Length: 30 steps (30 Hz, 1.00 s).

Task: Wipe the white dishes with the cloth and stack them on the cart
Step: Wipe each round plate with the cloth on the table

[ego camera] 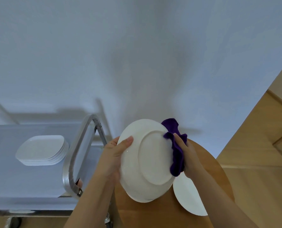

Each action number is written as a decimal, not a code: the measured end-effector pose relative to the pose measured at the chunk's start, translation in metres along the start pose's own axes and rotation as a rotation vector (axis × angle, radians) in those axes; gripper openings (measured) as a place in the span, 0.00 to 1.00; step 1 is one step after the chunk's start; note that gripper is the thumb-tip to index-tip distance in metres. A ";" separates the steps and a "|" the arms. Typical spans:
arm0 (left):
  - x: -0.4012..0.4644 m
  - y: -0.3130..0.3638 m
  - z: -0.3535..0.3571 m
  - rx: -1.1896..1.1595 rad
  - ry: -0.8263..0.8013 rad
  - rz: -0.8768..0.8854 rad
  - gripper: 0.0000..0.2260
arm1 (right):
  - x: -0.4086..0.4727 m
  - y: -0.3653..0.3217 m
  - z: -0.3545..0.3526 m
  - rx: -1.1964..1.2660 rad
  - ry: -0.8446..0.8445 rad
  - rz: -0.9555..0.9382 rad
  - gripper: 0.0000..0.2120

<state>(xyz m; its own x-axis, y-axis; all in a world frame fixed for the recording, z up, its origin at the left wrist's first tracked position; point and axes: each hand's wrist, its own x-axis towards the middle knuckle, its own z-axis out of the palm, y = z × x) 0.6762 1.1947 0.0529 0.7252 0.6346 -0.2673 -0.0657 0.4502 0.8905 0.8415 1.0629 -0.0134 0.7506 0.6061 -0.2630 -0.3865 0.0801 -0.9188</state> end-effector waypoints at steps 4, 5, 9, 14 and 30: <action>0.004 -0.002 0.016 -0.111 0.092 0.039 0.11 | -0.008 0.014 0.006 0.143 0.058 0.010 0.23; 0.006 -0.005 0.021 -0.122 0.106 0.062 0.10 | -0.007 0.015 0.008 0.172 0.093 0.018 0.21; -0.001 -0.016 0.041 -0.113 0.127 0.137 0.06 | -0.006 0.016 0.012 0.293 0.142 0.097 0.22; -0.006 -0.027 0.050 -0.082 0.155 0.241 0.08 | -0.012 0.027 0.017 0.384 0.043 0.198 0.26; 0.029 0.020 0.016 -0.288 -0.288 -0.208 0.17 | 0.012 -0.032 0.010 -0.083 0.023 -0.054 0.07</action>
<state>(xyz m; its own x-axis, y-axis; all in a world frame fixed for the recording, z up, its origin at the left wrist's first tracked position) 0.7069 1.2126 0.0691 0.9016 0.3296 -0.2801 -0.0568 0.7322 0.6787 0.8574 1.0758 0.0160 0.7818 0.5841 -0.2184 -0.3002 0.0456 -0.9528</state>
